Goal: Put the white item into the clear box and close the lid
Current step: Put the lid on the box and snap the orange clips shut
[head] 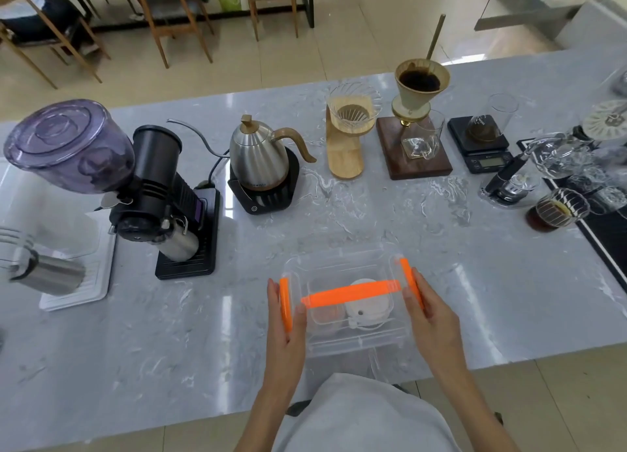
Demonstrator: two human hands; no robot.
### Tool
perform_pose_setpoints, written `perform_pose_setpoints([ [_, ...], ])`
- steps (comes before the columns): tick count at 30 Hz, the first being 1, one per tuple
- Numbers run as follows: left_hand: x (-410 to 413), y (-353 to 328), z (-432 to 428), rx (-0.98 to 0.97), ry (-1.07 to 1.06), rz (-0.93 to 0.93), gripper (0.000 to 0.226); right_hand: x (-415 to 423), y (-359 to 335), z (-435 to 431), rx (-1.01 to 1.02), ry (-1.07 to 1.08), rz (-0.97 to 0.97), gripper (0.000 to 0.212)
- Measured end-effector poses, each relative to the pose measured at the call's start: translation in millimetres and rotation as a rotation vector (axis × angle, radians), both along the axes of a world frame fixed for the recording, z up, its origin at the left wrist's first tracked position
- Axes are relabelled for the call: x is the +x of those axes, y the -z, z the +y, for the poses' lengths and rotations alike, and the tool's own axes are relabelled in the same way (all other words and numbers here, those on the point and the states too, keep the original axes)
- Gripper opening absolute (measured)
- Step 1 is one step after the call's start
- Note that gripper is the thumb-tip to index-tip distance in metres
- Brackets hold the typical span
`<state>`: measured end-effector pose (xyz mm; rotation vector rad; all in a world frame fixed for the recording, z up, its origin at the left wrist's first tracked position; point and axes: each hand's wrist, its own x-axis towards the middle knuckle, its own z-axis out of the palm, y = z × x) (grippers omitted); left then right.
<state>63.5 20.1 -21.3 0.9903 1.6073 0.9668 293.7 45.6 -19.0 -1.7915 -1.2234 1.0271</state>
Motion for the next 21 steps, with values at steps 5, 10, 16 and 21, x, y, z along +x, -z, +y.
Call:
perform_pose_setpoints([
  [5,-16,10,-29,0.175,0.248,0.283,0.091,31,4,-20,-0.165,-0.274,0.126,0.088],
  [10,-11,19,-17,0.21,0.3,0.329,0.088,34,13,-13,-0.163,-0.294,0.169,0.093],
  [16,-12,21,57,0.26,0.301,0.299,0.087,32,11,63,-0.075,-0.32,0.188,0.089],
  [21,-16,15,139,0.305,0.318,0.335,0.09,24,6,129,-0.014,-0.304,0.239,0.087],
])
